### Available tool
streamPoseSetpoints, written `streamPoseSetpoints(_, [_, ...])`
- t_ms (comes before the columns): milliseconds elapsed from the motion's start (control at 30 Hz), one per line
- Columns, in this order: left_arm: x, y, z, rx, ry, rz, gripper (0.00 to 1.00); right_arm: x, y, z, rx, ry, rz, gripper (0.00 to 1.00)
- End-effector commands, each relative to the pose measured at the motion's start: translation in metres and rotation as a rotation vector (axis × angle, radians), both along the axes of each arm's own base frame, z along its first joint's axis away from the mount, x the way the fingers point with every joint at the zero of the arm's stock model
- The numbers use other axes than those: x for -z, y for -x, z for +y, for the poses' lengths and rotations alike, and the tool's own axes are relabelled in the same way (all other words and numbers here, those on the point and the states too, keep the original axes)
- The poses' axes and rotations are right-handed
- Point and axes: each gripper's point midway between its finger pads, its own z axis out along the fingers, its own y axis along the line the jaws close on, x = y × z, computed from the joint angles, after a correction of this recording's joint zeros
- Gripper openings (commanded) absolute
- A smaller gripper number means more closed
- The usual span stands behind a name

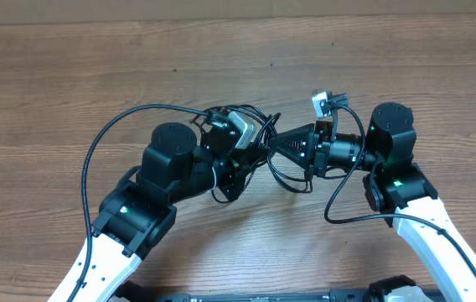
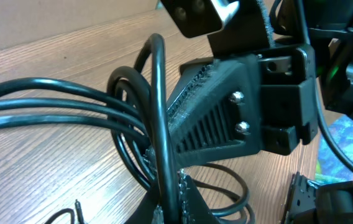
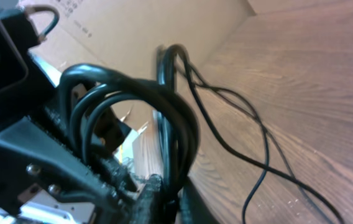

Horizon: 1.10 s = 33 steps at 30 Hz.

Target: Untangle cables

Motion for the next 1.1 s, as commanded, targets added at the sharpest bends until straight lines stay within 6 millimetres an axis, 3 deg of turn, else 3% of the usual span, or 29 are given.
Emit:
streamPoseSetpoints(0, [-0.012,0.004,-0.004,0.025,0.030,-0.003,0.04,-0.013,0.005,0.004,-0.025,-0.011,-0.047,0.04])
streamPoseSetpoints(200, [-0.011,0.003,-0.003,0.020,0.027,-0.002,0.04,-0.012,0.006,0.004,-0.026,-0.010,-0.039,0.04])
streamPoseSetpoints(300, [-0.007,-0.007,0.004,-0.050,-0.001,-0.005,0.04,-0.012,0.006,0.004,-0.026,-0.012,-0.032,0.04])
streamPoseSetpoints(400, [0.004,-0.031,0.028,-0.287,-0.019,0.071,0.04,-0.010,0.006,0.004,-0.024,-0.011,-0.009,0.04])
streamPoseSetpoints(467, [0.016,-0.048,0.058,-0.546,0.002,0.175,0.04,-0.007,0.007,0.004,-0.023,-0.009,0.019,0.04])
streamPoseSetpoints(567, [0.024,-0.056,0.081,-0.757,0.065,0.269,0.04,-0.005,0.007,0.003,-0.023,-0.004,0.037,0.04])
streamPoseSetpoints(733, [0.028,-0.061,0.099,-0.954,0.203,0.390,0.05,-0.003,0.008,0.003,-0.023,-0.001,0.048,0.04])
streamPoseSetpoints(967, [0.030,-0.058,0.094,-0.925,0.212,0.420,0.04,-0.003,0.008,0.003,-0.021,-0.001,0.047,0.04])
streamPoseSetpoints(1033, [0.029,-0.053,0.082,-0.826,0.161,0.393,0.04,-0.002,0.006,0.003,-0.010,0.002,0.046,0.12])
streamPoseSetpoints(1067, [0.029,-0.048,0.070,-0.721,0.118,0.373,0.04,-0.002,0.002,0.002,0.009,0.008,0.041,0.32])
